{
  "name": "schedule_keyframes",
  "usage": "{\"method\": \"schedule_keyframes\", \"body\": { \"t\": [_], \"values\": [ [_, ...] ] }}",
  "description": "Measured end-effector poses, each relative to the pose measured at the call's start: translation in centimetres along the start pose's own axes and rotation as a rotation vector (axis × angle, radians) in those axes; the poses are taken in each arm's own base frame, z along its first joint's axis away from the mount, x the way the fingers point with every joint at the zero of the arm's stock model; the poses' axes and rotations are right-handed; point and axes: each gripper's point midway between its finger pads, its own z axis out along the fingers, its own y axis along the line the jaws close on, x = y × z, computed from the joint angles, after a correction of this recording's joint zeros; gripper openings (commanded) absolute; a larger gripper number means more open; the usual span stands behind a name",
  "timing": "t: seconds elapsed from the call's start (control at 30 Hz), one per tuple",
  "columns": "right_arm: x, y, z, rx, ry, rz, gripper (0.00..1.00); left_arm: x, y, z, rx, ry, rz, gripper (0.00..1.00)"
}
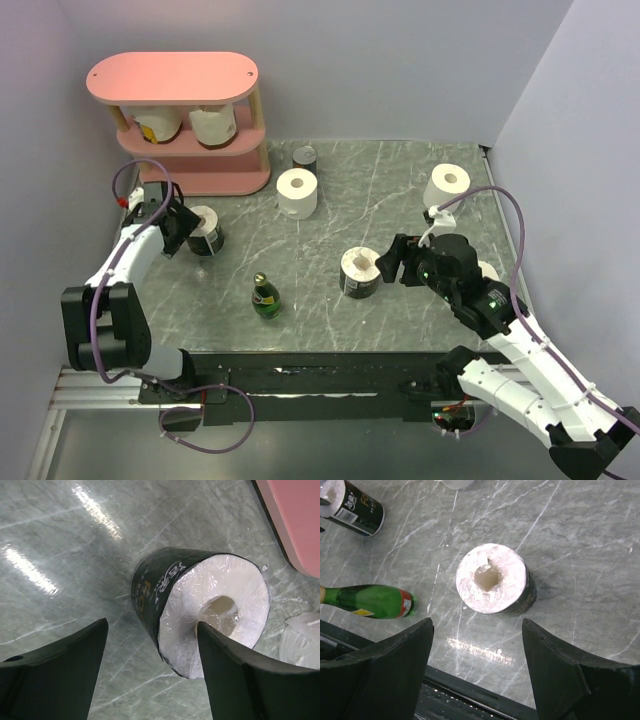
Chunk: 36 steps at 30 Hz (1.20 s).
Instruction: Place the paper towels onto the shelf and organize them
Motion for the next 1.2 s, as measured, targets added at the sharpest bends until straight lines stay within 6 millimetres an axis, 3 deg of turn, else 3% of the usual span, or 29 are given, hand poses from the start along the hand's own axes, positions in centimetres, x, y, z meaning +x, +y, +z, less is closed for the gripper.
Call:
{"method": "schedule_keyframes", "body": {
  "t": [0.37,0.57,0.67,0.93,1.2],
  "values": [
    [-0.3,0.3,-0.4,-0.019,-0.015,-0.008,0.78,1.3,-1.5,2.2,0.057,0.064,-0.002,0.44],
    [-0.4,0.3,-0.6,-0.025,-0.023,-0.007,0.78,0.7,-1.6,2.2,0.051,0.064,-0.013,0.4],
    [-0.5,0.4,-0.7,-0.028,-0.025,-0.007,0.79,-0.8,-1.8,2.7,0.043,0.052,-0.036,0.4],
    [-0.6,0.4,-0.8,-0.032,-0.032,-0.005,0.79,-7.7,-3.0,4.1,0.06,-0.046,-0.148,0.4],
    [-0.7,0.5,-1.0,-0.035,-0.037,-0.001,0.79,-10.1,-4.7,6.8,0.078,-0.041,-0.188,0.42]
  ]
}}
